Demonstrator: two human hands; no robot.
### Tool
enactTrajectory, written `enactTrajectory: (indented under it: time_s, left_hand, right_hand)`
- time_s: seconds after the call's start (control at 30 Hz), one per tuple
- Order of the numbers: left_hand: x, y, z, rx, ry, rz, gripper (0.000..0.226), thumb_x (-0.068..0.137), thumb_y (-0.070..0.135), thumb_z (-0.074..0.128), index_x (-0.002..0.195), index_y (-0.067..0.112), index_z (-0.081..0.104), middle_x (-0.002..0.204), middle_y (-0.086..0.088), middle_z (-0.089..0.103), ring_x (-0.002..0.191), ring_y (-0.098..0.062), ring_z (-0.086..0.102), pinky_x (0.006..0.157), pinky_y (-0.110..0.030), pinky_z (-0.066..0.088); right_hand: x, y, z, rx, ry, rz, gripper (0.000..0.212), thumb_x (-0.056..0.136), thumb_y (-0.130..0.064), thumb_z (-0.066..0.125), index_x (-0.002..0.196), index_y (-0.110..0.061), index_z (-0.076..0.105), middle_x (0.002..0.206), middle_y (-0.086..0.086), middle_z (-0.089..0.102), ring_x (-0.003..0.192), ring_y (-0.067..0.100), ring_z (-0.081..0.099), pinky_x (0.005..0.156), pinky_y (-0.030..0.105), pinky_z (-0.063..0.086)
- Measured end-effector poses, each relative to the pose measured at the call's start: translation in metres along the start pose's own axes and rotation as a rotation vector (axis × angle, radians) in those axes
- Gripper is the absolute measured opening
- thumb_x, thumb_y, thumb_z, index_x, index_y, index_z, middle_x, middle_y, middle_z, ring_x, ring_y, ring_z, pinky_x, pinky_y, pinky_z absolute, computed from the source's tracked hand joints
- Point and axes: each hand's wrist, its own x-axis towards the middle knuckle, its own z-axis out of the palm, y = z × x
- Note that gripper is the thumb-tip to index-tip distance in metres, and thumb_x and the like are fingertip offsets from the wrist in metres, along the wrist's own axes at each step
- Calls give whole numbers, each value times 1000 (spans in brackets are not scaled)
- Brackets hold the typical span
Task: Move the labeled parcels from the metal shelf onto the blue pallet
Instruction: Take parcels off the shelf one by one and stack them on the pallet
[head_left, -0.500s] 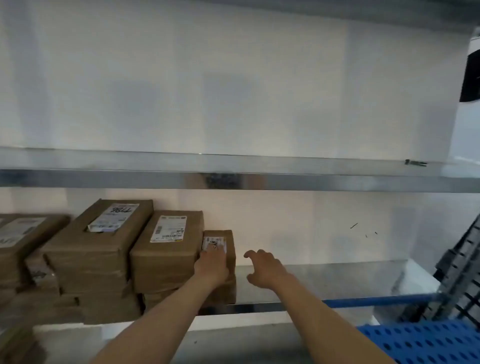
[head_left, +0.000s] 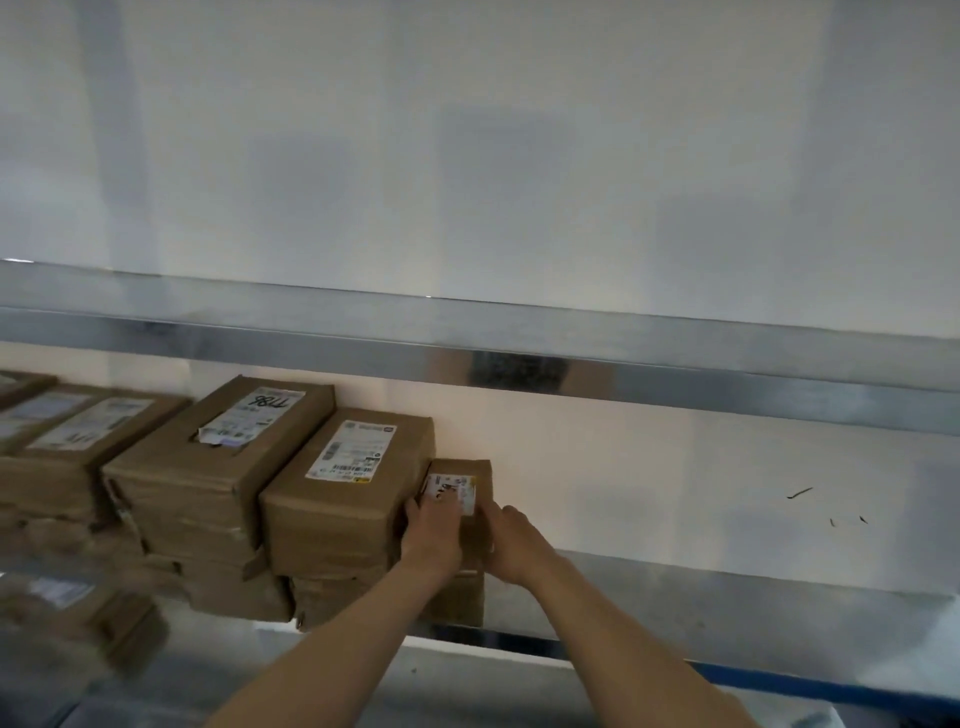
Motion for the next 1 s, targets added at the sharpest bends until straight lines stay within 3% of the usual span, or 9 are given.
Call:
enactTrajectory:
  time_s: [0.17,0.27,0.37,0.47,0.67,1.0]
  left_hand:
    - [4,-3,9,-91,-13,-20,59,96,23,47,144,17,14,141,-11,37,132,-26,35,107,-36,38]
    - [9,-8,16,-219,-96,-34,78,92,32,52,147,20,-3,141,-11,41,127,-21,45,106,-33,41]
    - [13,-10,19,-273,-154,-11,96,85,33,63,148,19,-9,146,-12,34,132,-22,41,111,-34,36]
    - [16,-13,23,-330,-116,13,95,86,28,63,148,19,-9,150,-10,28,136,-20,35,114,-33,31]
    - [10,-15,26,-477,12,73,72,92,16,55,148,19,10,149,-7,33,137,-16,34,113,-27,27]
    - [10,18,23,-479,-30,308,69,91,17,56,146,22,15,142,-6,43,131,-18,42,111,-30,35]
  right_hand:
    - [12,9,2,127,24,-12,46,84,-34,58,127,-29,43,118,9,59,97,22,63,88,34,53]
    - [20,14,5,194,33,-30,54,83,-39,59,131,-33,37,125,7,55,105,23,61,93,35,51]
    - [24,18,5,196,34,-56,69,83,-34,62,141,-31,24,130,9,53,113,24,58,97,36,49]
    - [29,24,8,221,51,-70,76,84,-30,64,145,-28,18,135,9,49,120,23,52,103,33,44]
    - [30,28,8,228,115,-38,71,83,-19,67,141,-23,27,135,9,47,123,22,49,103,31,43]
    - [-3,51,-17,230,257,82,70,81,-23,68,139,-23,29,130,10,48,118,23,53,102,35,46]
